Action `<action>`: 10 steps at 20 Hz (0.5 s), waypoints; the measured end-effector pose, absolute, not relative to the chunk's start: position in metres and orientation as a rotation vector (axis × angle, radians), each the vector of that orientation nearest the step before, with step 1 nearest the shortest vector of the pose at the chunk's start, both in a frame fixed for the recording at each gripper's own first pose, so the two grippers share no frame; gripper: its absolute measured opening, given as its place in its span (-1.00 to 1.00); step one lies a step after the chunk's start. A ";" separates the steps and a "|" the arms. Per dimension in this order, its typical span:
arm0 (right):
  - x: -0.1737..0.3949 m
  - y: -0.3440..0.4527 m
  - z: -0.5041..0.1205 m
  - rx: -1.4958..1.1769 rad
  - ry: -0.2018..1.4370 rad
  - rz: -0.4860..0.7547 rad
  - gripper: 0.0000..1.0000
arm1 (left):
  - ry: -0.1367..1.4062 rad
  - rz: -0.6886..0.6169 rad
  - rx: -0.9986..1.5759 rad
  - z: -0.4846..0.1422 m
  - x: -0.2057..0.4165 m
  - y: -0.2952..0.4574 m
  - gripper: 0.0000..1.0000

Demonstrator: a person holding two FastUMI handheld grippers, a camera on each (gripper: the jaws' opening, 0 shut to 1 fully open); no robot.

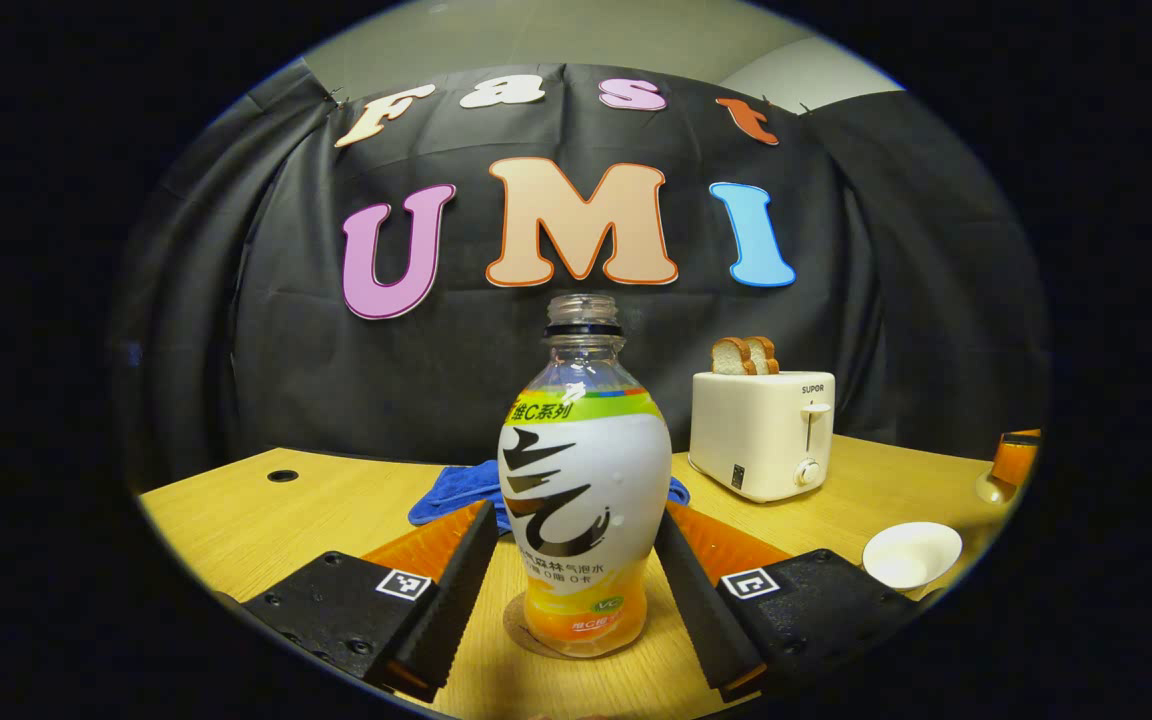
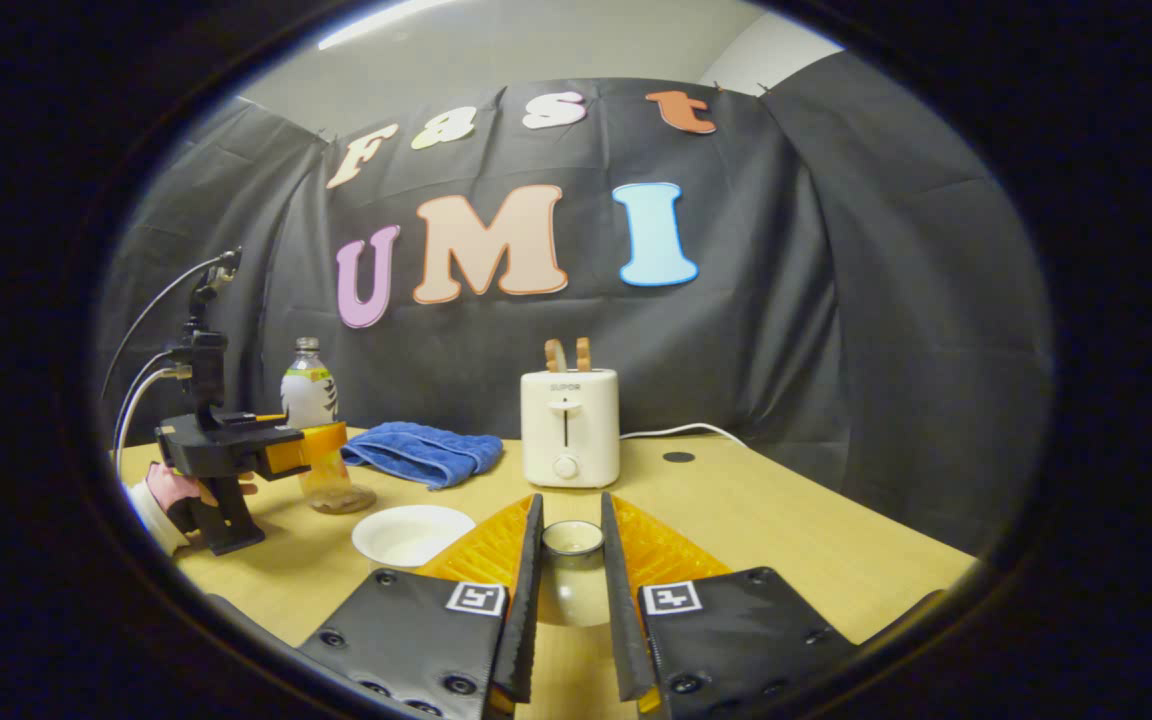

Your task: Open the teacup lid with one hand, grasp the water bottle and pour water into the teacup with the other hand; after pouring, place the water bottle on the coaster and then close the teacup lid.

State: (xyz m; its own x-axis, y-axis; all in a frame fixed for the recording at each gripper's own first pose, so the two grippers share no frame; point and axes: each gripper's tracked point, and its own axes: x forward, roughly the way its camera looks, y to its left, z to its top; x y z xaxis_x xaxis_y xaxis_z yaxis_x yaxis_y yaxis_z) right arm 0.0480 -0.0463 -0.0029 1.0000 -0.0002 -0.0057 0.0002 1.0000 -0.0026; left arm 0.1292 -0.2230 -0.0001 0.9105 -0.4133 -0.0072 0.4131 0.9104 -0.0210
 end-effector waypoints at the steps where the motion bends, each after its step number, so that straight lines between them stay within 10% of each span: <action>1: 0.053 -0.038 -0.003 -0.002 0.007 0.028 -0.26 | 0.008 -0.427 -0.018 0.001 0.126 -0.221 0.79; 10: 0.086 0.024 -0.006 0.002 0.015 0.202 -0.29 | 0.002 -0.445 -0.018 0.003 0.086 -0.193 0.77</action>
